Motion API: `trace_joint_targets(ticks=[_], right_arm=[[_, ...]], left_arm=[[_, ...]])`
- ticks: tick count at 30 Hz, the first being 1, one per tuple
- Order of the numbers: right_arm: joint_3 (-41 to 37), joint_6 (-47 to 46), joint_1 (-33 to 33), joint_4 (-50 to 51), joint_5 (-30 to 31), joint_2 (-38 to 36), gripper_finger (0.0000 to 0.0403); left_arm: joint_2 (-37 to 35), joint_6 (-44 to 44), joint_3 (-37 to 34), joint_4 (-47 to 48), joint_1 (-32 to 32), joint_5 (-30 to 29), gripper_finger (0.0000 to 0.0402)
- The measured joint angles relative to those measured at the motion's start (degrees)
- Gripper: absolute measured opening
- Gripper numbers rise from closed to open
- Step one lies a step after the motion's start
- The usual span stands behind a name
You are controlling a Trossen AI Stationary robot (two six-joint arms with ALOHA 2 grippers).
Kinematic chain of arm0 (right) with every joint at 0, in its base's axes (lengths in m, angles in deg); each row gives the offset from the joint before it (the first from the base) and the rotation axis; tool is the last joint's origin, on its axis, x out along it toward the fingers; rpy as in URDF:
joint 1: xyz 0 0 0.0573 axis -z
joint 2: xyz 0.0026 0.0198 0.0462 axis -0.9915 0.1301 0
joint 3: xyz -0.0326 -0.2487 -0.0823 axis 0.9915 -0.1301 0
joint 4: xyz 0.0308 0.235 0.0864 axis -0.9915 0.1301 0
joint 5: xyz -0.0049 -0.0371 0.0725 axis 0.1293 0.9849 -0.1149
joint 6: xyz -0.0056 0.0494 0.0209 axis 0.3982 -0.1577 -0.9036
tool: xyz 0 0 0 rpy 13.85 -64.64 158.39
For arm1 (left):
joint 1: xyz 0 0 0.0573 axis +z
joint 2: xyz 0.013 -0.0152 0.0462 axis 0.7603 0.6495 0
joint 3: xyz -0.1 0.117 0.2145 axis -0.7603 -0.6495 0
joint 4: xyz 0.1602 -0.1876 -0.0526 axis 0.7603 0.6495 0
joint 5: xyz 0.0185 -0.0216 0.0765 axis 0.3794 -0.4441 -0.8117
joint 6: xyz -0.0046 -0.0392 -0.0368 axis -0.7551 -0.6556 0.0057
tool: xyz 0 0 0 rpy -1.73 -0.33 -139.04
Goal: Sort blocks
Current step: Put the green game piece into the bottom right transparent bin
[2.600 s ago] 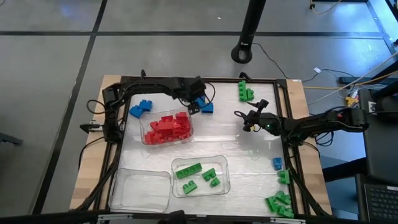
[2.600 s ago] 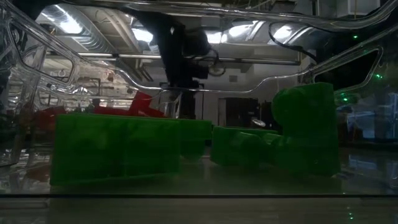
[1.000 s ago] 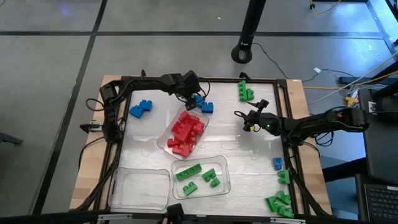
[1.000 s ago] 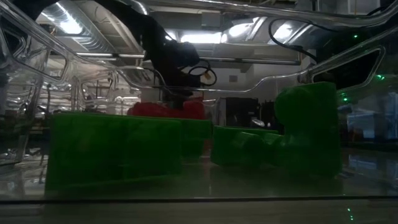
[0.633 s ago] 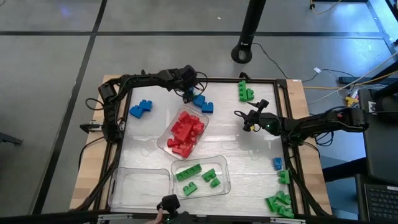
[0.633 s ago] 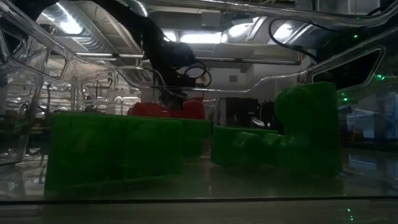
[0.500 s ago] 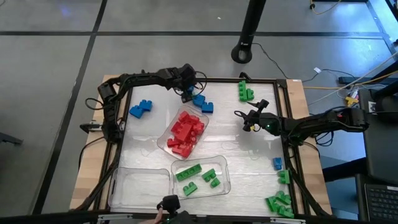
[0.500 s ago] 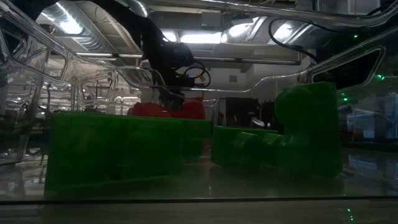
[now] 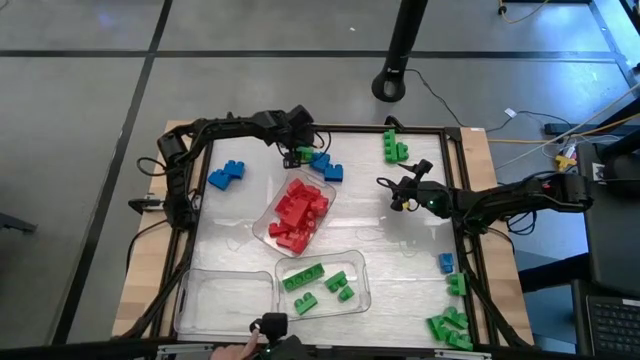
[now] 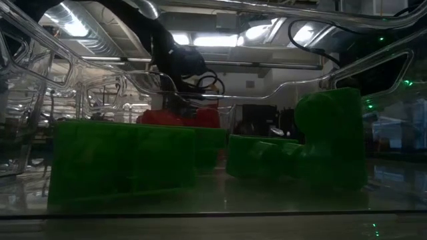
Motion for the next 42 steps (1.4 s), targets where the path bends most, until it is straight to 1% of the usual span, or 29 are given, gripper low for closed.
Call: trace_joint_targets(ticks=[2,6,12,15,17,19,23,25,29,32,34,37,40,42], right_arm=[[-0.02,-0.02,0.01,0.00,0.00,0.00,0.0312],[0.00,0.37,0.01,-0.03,0.03,0.00,0.0312],[0.00,3.36,0.01,-0.17,2.55,0.00,0.0312],[0.00,5.25,0.01,-0.10,3.74,0.00,0.0312],[0.00,6.59,0.01,0.00,4.08,0.00,0.0312],[0.00,6.91,0.01,0.11,3.97,0.00,0.0312],[0.00,7.06,0.01,0.26,1.61,0.00,0.0312],[0.00,7.08,-0.01,0.28,-0.28,0.00,0.0312],[0.00,6.62,-0.01,-0.50,-5.15,0.00,0.0312],[0.75,6.40,-0.01,-2.10,-7.13,-0.02,0.0312],[3.10,6.53,0.01,-1.41,-8.38,-0.02,0.0312],[8.20,9.54,-0.01,3.98,-7.63,-0.02,0.0312],[15.20,11.46,0.75,15.35,-2.05,-0.02,0.0312],[20.34,12.65,2.64,24.13,0.32,0.00,0.0312]], left_arm=[[0.02,0.00,0.00,0.19,-0.02,-0.11,0.0269],[-1.66,-2.38,0.86,0.77,-1.57,-3.89,0.0269],[-11.21,-11.05,1.50,0.78,-4.75,-2.96,0.0269],[-17.07,-15.54,-0.43,0.11,-6.49,-1.22,0.0269],[-21.76,-17.42,-4.21,-2.41,-7.76,-0.98,0.0269],[-26.57,-19.42,-10.33,-6.36,-9.12,-0.76,0.0269],[-36.10,-23.18,-24.68,-19.86,-12.32,-0.64,0.0269],[-39.61,-25.45,-30.93,-27.70,-14.02,-0.68,0.0269],[-43.97,-27.86,-40.73,-40.77,-17.37,-0.62,0.0269],[-45.32,-28.81,-45.84,-49.27,-19.48,-0.57,0.0269],[-45.34,-28.79,-48.18,-52.65,-20.59,-0.59,0.0269],[-45.31,-29.09,-50.80,-59.36,-21.81,-0.59,0.0269],[-44.85,-30.07,-53.77,-64.55,-22.81,-0.57,0.0269],[-44.89,-29.78,-55.14,-67.23,-23.35,-0.61,0.0269]])
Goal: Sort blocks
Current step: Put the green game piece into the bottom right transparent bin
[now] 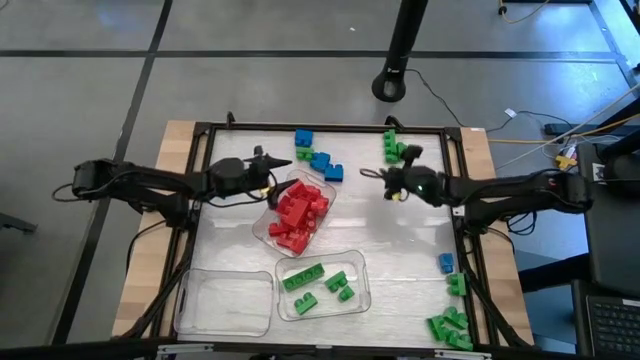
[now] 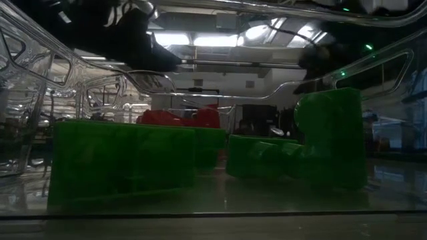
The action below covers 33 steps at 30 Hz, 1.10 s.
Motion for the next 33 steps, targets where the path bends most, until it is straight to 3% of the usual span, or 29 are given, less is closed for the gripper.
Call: trace_joint_targets(ticks=[5,11,13,18,24,28,33], right_arm=[[9.96,1.00,7.12,11.83,-3.06,-0.02,0.0312],[12.92,0.13,13.86,8.40,-22.65,2.92,0.0312],[12.97,0.21,15.11,7.72,-25.44,5.37,0.0312],[16.86,-4.55,22.91,16.02,-27.47,12.45,0.0312],[23.72,-2.81,29.96,30.70,-29.79,19.93,0.0312],[27.06,1.11,33.39,42.98,-29.44,21.55,0.0312],[27.09,11.17,35.34,46.73,-31.42,21.38,0.0312]], left_arm=[[-0.02,1.67,-2.19,-2.02,-0.33,0.02,0.0269],[0.00,3.55,-2.22,0.23,-0.22,-0.05,0.0269],[0.00,4.01,-2.22,0.26,-0.15,-0.02,0.0269],[0.00,4.31,-2.22,0.45,-0.13,-0.03,0.0269],[0.00,3.29,-2.22,1.60,-0.22,-0.04,0.0269],[0.00,2.42,-2.22,1.86,-0.26,-0.05,0.0269],[0.00,2.28,-2.22,3.38,-0.26,-0.05,0.0269]])
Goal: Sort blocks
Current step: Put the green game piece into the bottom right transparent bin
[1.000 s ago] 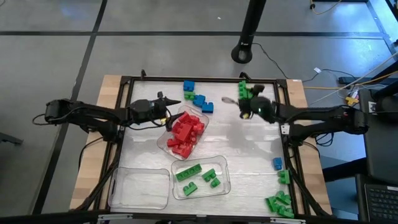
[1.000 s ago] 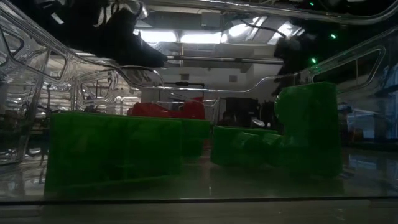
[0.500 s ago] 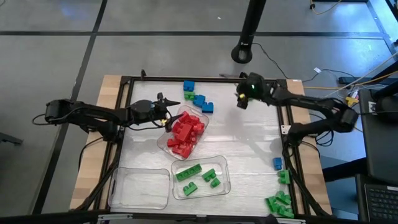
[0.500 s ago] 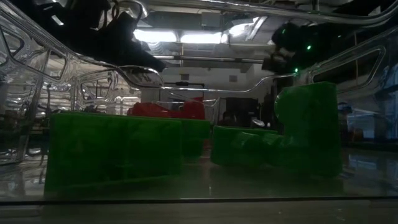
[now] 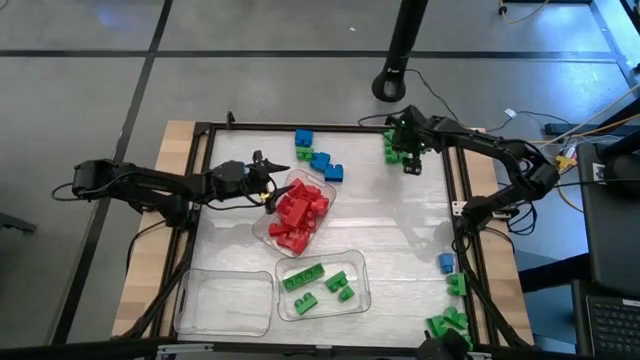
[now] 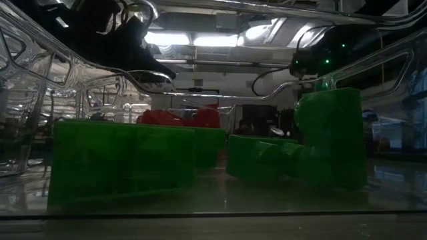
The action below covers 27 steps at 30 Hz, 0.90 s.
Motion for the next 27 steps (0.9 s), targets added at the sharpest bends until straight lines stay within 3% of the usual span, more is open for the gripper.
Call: trace_joint_targets(ticks=[3,15,22,27], right_arm=[[-1.87,3.50,0.06,-3.11,0.03,0.00,0.0312],[-8.42,0.69,0.40,-8.17,-1.03,1.54,0.0312],[-7.29,3.37,0.39,-12.06,-2.15,7.10,0.0310],[-6.30,3.93,1.18,-11.36,-4.57,8.20,0.0279]], left_arm=[[0.00,-0.04,0.00,0.01,0.00,0.00,0.0269],[0.00,-0.20,0.00,-0.05,0.00,0.00,0.0269],[0.00,-0.02,0.00,-0.60,0.04,0.00,0.0269],[0.00,-0.02,0.00,-0.53,0.04,0.00,0.0269]])
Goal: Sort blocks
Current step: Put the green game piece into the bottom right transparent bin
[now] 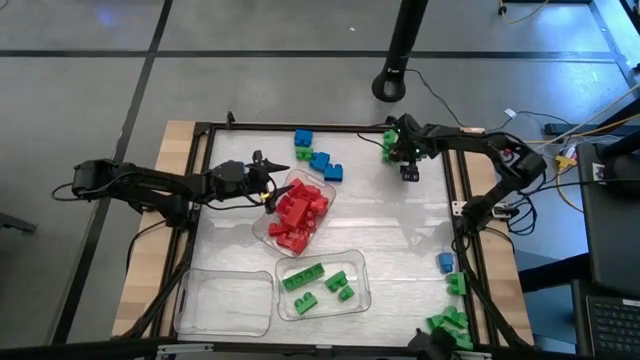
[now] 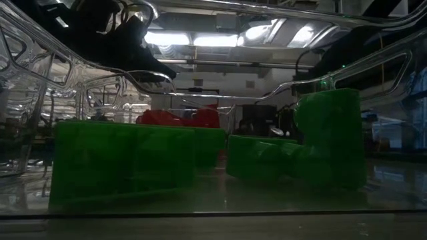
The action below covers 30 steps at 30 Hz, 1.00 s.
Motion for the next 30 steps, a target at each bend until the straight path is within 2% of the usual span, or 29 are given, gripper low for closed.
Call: trace_joint_targets(ticks=[11,15,22,26,30], right_arm=[[-0.09,1.14,1.38,-4.55,-0.77,0.37,0.0142],[-0.09,1.51,1.35,-4.96,-0.42,0.35,0.0104],[-0.15,2.23,1.29,-2.66,0.12,-2.37,0.0104],[-0.15,1.04,0.36,1.25,-0.55,-7.34,0.0111],[-0.15,-1.96,-4.27,5.29,-2.72,-14.68,0.0108]], left_arm=[[0.00,-0.02,0.00,0.11,0.00,0.00,0.0269],[0.00,0.00,0.00,0.09,0.00,0.00,0.0269],[0.00,0.00,0.00,0.06,0.00,0.00,0.0269],[0.00,0.00,0.00,0.00,0.00,0.00,0.0269],[0.00,0.15,0.00,-0.49,0.00,0.00,0.0269]])
